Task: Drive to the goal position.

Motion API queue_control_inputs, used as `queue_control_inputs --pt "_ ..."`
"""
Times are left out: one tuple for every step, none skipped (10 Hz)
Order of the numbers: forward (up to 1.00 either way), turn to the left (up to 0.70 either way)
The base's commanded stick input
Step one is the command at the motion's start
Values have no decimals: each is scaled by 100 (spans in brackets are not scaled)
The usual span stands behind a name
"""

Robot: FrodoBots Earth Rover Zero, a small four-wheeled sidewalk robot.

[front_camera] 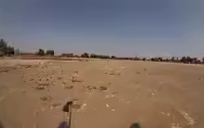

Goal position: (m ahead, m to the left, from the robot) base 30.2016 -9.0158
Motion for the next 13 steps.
queue_control_inputs --pt "50 0" --pt "50 0" --pt "50 0" --pt "50 0" --pt "50 0" --pt "50 0" --pt "50 0" --pt "50 0" --pt "50 0" --pt "50 0" --pt "50 0" --pt "50 0" --pt "50 0"
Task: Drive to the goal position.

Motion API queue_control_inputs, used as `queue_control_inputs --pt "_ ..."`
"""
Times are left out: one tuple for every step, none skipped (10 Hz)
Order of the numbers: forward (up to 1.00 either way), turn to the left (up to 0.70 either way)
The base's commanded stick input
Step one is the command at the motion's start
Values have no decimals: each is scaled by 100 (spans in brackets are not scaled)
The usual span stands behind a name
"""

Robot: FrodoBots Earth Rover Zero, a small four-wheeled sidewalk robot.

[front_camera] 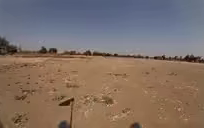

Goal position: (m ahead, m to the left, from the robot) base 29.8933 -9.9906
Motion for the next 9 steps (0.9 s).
queue_control_inputs --pt "50 0" --pt "50 0" --pt "50 0" --pt "50 0" --pt "50 0" --pt "50 0" --pt "50 0" --pt "50 0" --pt "50 0"
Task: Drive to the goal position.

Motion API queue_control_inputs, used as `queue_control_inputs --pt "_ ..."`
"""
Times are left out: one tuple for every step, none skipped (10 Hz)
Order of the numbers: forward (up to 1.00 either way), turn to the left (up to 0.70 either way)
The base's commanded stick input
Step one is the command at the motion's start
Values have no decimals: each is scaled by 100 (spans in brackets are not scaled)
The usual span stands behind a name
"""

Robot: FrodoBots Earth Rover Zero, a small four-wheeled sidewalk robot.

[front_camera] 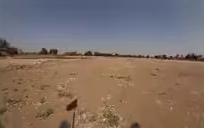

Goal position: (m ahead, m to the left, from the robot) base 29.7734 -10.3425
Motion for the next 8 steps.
queue_control_inputs --pt "50 0" --pt "50 0" --pt "50 0" --pt "50 0" --pt "50 0" --pt "50 0" --pt "50 0" --pt "50 0"
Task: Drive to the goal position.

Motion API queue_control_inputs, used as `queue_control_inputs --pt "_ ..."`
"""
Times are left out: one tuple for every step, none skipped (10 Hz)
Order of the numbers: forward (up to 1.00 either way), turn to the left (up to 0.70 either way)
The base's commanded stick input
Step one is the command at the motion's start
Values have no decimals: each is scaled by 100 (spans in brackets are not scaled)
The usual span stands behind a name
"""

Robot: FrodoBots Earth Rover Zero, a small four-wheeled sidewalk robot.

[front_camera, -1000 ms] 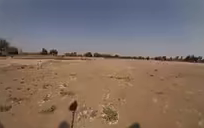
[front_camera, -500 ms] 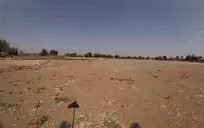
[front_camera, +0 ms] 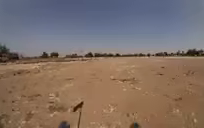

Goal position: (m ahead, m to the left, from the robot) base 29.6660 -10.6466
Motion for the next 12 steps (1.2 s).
queue_control_inputs --pt "50 0" --pt "50 0" --pt "50 0" --pt "50 0" --pt "50 0" --pt "50 0" --pt "50 0" --pt "50 0" --pt "50 0" --pt "50 0" --pt "50 0" --pt "50 0"
